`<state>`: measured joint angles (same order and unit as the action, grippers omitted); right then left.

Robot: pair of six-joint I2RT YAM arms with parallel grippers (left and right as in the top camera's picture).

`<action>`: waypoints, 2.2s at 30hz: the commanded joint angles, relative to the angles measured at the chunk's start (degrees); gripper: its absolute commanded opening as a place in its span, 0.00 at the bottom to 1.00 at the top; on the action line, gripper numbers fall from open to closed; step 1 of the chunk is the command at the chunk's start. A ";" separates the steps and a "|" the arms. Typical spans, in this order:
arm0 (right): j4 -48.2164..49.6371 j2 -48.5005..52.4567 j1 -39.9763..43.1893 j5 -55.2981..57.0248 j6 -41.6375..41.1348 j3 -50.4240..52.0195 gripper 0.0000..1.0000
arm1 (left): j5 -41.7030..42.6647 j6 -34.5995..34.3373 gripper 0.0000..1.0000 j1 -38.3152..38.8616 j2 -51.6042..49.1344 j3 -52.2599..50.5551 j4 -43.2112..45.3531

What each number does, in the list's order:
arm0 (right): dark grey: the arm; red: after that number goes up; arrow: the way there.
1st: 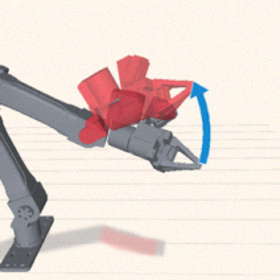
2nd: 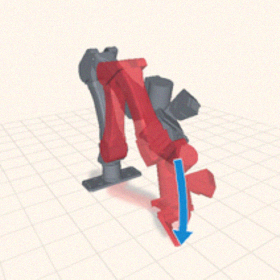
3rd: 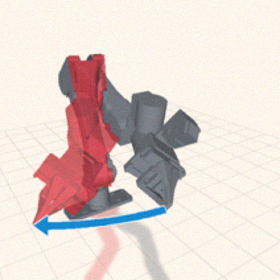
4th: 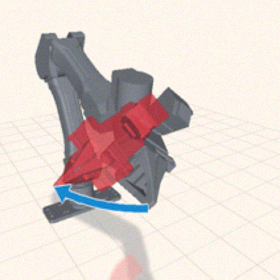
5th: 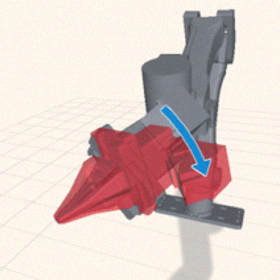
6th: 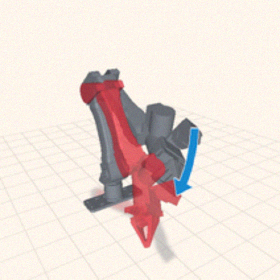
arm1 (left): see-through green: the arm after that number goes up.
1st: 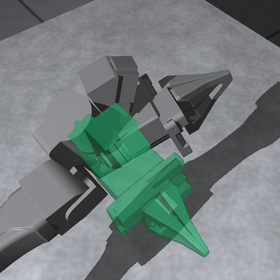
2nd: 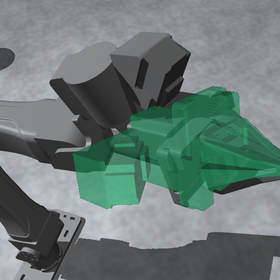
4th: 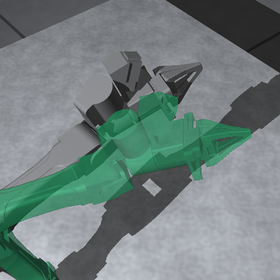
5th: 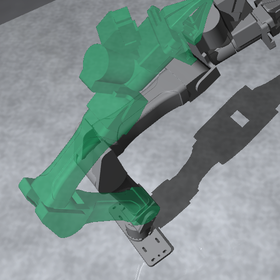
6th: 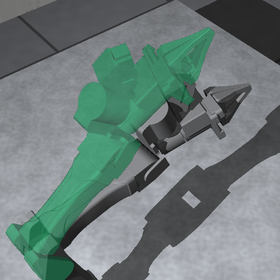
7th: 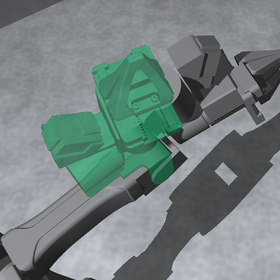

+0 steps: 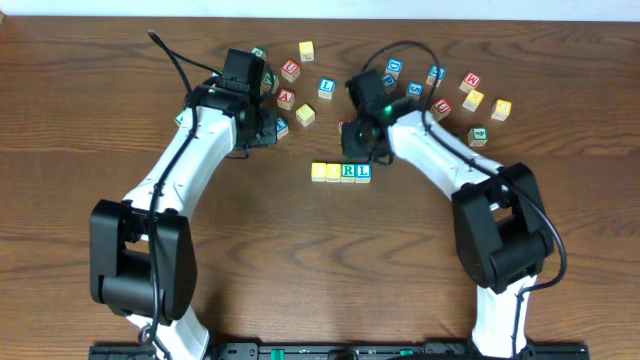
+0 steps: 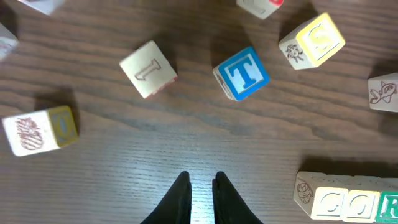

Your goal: Spell out CORL

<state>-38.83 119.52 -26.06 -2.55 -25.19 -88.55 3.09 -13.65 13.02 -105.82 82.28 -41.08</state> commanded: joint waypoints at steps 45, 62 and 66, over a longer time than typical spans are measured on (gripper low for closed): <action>-25.00 -48.63 18.12 11.45 12.70 0.17 0.99 | -2.93 5.51 0.98 -9.42 27.26 5.81 -5.18; 28.92 -105.37 28.46 7.54 13.68 69.66 0.99 | -2.93 5.51 0.98 -9.42 27.26 5.81 -5.18; 32.59 -114.18 28.46 5.29 13.64 80.00 0.99 | -2.93 5.51 0.98 -9.42 27.26 5.81 -5.18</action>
<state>-7.44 9.47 1.52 4.84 -12.32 -13.06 0.89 -8.73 3.79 -78.43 87.53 -46.15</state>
